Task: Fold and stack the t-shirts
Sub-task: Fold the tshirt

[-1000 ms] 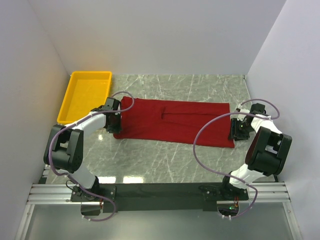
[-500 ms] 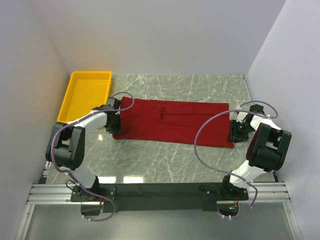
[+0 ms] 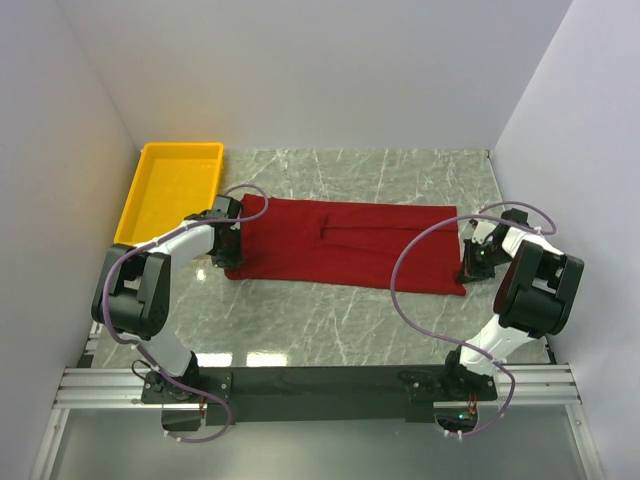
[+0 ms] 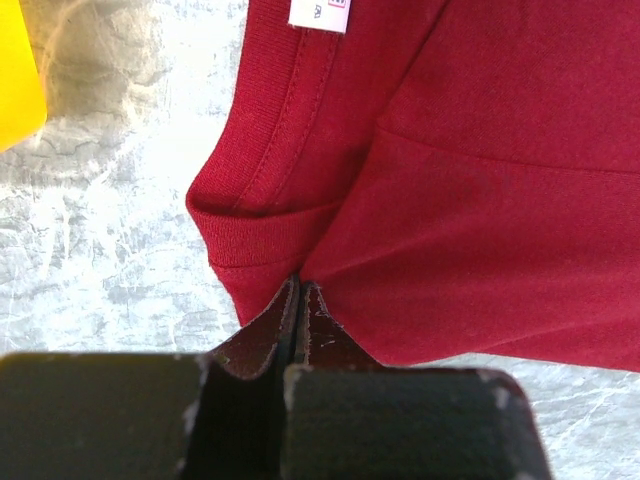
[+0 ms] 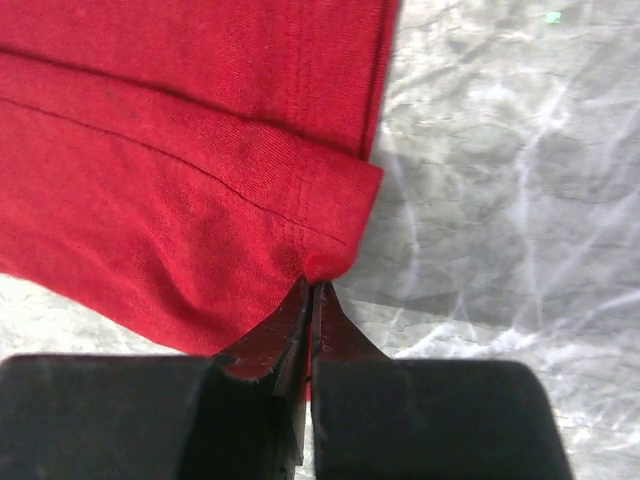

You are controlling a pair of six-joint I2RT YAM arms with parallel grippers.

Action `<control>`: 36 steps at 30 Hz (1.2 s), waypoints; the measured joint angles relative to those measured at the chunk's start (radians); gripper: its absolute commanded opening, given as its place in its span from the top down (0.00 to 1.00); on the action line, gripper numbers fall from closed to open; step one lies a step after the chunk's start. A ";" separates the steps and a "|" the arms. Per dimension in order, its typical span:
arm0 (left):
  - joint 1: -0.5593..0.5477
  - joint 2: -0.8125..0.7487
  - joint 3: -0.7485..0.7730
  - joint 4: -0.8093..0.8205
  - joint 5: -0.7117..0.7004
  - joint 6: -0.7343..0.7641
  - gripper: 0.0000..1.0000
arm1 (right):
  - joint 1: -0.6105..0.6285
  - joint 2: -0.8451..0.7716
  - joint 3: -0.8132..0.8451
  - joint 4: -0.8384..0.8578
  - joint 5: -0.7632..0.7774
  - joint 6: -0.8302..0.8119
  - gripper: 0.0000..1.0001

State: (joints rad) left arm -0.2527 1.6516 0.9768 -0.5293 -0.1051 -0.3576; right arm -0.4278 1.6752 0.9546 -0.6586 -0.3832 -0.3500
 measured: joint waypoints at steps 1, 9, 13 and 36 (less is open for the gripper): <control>0.000 0.000 0.000 -0.001 -0.002 0.000 0.99 | 0.000 0.000 0.000 -0.003 -0.007 -0.003 1.00; 0.000 0.000 0.000 -0.013 -0.013 -0.005 0.99 | -0.015 -0.037 -0.023 0.011 -0.006 -0.002 1.00; 0.000 -0.012 -0.002 -0.023 -0.012 -0.008 0.99 | -0.028 -0.069 -0.026 0.019 0.004 0.001 1.00; 0.000 -0.082 -0.042 -0.133 0.047 -0.109 0.99 | -0.061 -0.120 -0.021 0.003 0.043 -0.057 0.54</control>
State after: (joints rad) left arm -0.2527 1.5696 0.9352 -0.6621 -0.0578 -0.4664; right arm -0.4889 1.5551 0.9333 -0.6552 -0.3405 -0.4068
